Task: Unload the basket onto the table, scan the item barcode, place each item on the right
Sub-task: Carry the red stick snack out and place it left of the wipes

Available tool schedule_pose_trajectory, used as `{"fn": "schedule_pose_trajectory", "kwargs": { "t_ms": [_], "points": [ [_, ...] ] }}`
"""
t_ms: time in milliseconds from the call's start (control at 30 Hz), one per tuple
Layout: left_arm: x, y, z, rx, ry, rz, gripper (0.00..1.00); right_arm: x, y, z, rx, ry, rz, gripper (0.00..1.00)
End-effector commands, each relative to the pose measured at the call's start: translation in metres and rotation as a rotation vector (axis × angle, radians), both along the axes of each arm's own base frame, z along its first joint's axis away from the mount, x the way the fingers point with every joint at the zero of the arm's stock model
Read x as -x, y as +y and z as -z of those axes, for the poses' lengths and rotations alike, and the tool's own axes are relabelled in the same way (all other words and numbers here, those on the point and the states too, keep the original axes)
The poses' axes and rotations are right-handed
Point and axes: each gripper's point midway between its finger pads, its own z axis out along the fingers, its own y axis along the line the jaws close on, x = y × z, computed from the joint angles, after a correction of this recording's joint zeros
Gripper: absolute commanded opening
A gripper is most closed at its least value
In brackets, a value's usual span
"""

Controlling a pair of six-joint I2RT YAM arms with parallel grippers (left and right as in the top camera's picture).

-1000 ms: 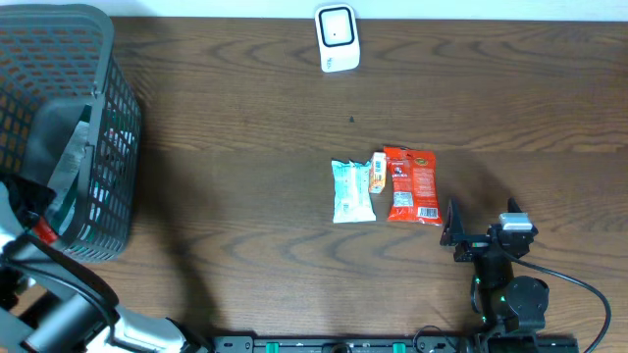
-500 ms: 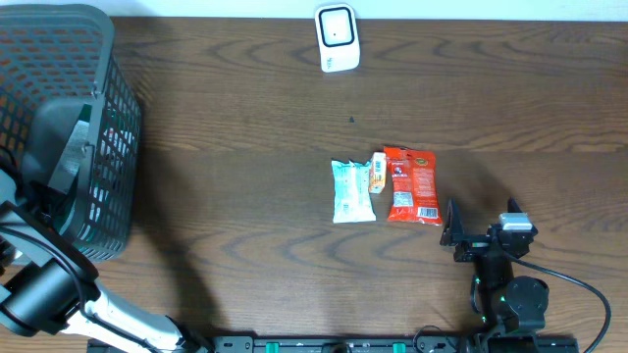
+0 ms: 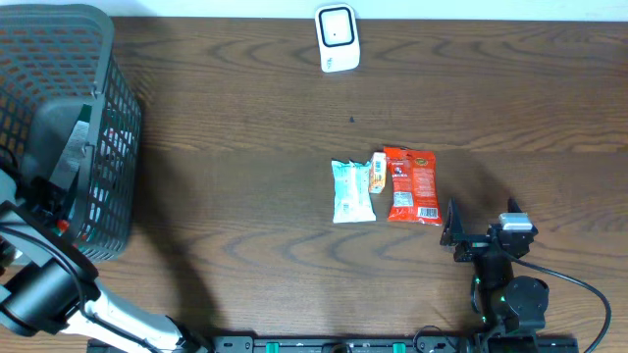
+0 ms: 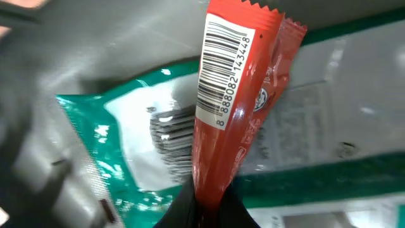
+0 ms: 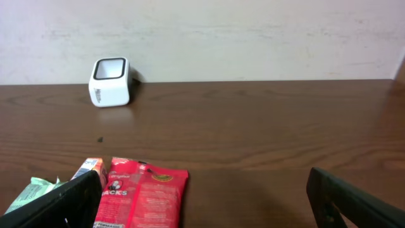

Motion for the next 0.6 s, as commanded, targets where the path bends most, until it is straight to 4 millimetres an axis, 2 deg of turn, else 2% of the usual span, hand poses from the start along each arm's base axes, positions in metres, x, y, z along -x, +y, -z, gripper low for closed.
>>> {"fn": "schedule_pose_trajectory", "kwargs": {
  "t_ms": [0, 133, 167, 267, 300, 367, 433, 500, 533, 567],
  "points": [
    [-0.028, 0.000, -0.056, -0.036, -0.202, 0.024, 0.08, 0.000, -0.003, 0.000, -0.016, 0.000, 0.017, 0.99],
    [-0.042, -0.002, -0.133, -0.159, -0.402, 0.023, 0.08, 0.000, -0.003, 0.000, -0.016, 0.000, 0.017, 0.99],
    [-0.042, -0.007, -0.162, -0.208, -0.462, 0.022, 0.08, 0.000, -0.003, 0.000, -0.016, 0.000, 0.017, 0.99],
    [-0.043, -0.028, -0.216, -0.278, -0.586, 0.041, 0.08, 0.000, -0.003, 0.000, -0.016, 0.000, 0.017, 0.99],
    [-0.046, -0.050, -0.250, -0.326, -0.666, 0.083, 0.08, 0.000, -0.003, 0.000, -0.016, 0.000, 0.017, 0.99],
    [-0.049, -0.076, -0.278, -0.357, -0.732, 0.145, 0.08, 0.000, -0.003, 0.000, -0.016, 0.000, 0.017, 0.99],
    [-0.049, -0.119, -0.308, -0.376, -0.813, 0.243, 0.08, 0.000, -0.003, 0.000, -0.015, 0.000, 0.016, 0.99],
    [-0.047, -0.150, -0.327, -0.379, -0.873, 0.317, 0.08, 0.000, -0.003, 0.000, -0.016, 0.000, 0.017, 0.99],
    [-0.045, -0.175, -0.338, -0.372, -0.916, 0.377, 0.08, 0.000, -0.003, 0.000, -0.016, 0.000, 0.017, 0.99],
    [-0.045, -0.189, -0.342, -0.358, -0.934, 0.411, 0.08, 0.000, -0.003, 0.000, -0.016, 0.000, 0.017, 0.99]
  ]
}}
